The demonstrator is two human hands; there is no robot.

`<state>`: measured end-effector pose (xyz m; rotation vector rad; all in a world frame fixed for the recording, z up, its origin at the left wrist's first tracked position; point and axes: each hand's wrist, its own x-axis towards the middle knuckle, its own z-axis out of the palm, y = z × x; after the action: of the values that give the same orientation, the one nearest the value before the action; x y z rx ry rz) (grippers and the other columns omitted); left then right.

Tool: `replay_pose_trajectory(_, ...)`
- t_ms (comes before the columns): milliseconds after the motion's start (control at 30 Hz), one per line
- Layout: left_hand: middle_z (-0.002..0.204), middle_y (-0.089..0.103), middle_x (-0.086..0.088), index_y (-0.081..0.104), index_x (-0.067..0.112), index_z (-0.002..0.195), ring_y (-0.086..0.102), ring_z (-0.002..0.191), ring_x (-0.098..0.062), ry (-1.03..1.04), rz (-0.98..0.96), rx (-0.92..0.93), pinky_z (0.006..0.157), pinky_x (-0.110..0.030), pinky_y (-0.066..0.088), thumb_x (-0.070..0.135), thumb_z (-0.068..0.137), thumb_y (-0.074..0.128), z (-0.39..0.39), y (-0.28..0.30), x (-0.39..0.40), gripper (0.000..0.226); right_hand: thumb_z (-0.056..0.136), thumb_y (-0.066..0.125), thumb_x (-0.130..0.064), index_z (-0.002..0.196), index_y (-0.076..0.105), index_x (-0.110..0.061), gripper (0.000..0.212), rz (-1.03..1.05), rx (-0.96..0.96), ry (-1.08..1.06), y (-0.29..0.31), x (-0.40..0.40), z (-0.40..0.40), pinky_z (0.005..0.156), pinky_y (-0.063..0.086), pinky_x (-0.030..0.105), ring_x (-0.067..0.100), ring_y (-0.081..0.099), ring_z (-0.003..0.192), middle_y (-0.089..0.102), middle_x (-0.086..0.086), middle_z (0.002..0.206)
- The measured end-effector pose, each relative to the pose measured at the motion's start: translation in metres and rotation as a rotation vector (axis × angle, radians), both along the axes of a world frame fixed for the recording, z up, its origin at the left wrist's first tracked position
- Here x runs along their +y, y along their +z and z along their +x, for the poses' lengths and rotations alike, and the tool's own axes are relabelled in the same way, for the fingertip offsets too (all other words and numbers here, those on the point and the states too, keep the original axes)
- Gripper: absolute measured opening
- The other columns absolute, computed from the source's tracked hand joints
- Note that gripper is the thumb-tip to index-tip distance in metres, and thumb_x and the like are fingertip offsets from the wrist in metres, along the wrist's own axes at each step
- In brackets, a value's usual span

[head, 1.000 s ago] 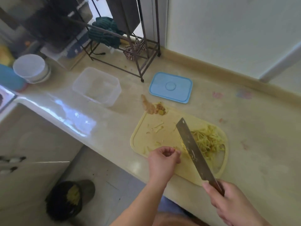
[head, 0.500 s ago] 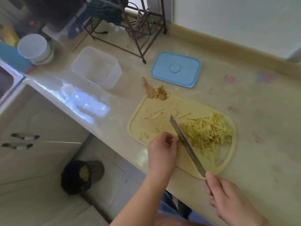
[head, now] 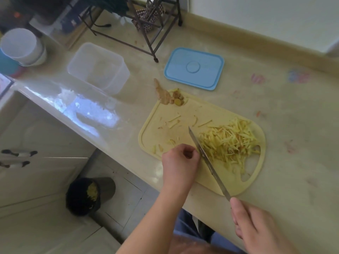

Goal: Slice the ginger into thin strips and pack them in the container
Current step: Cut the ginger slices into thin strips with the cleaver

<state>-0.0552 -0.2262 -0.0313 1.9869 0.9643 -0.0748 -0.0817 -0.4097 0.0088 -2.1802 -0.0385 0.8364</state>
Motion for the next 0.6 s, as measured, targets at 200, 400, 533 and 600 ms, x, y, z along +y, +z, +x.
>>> replay_pose_trajectory(200, 0.065, 0.063, 0.013, 0.069, 0.023, 0.075, 0.055, 0.059, 0.006, 0.021, -0.02, -0.024, 0.053, -0.008, 0.041, 0.012, 0.085, 0.071, 0.001, 0.0, -0.001, 0.015, 0.087, 0.04, -0.05, 0.067, 0.053, -0.01, 0.047, -0.017, -0.024, -0.025, 0.003, 0.0, -0.006, 0.062, 0.041, 0.033, 0.018, 0.05, 0.051, 0.058, 0.01, 0.059)
replay_pose_trajectory(400, 0.064, 0.065, 0.01, 0.071, 0.017, 0.07, 0.056, 0.061, 0.0, 0.011, -0.043, -0.002, 0.052, -0.011, 0.041, 0.014, 0.085, 0.071, 0.002, 0.0, 0.002, 0.015, 0.074, 0.006, -0.086, 0.054, 0.046, -0.017, 0.082, 0.008, -0.02, 0.095, -0.012, 0.017, 0.01, 0.055, 0.04, 0.028, 0.009, 0.054, 0.051, 0.06, -0.008, 0.056)
replay_pose_trajectory(533, 0.067, 0.067, 0.01, 0.073, 0.019, 0.072, 0.061, 0.072, -0.004, 0.02, -0.051, -0.004, 0.056, -0.011, 0.044, 0.012, 0.084, 0.07, 0.001, 0.001, 0.003, 0.015, 0.071, 0.007, -0.089, 0.055, 0.044, -0.015, 0.084, 0.034, -0.018, 0.056, -0.011, 0.021, 0.014, 0.055, 0.04, 0.03, 0.012, 0.05, 0.046, 0.055, -0.002, 0.052)
replay_pose_trajectory(600, 0.067, 0.067, 0.01, 0.071, 0.022, 0.07, 0.06, 0.072, -0.004, 0.008, -0.055, 0.009, 0.056, -0.01, 0.044, 0.012, 0.085, 0.069, 0.002, 0.003, 0.004, 0.018, 0.063, 0.0, -0.095, 0.057, 0.045, -0.014, 0.092, 0.004, -0.026, 0.058, -0.007, 0.016, 0.009, 0.056, 0.041, 0.03, 0.014, 0.052, 0.048, 0.056, 0.0, 0.053)
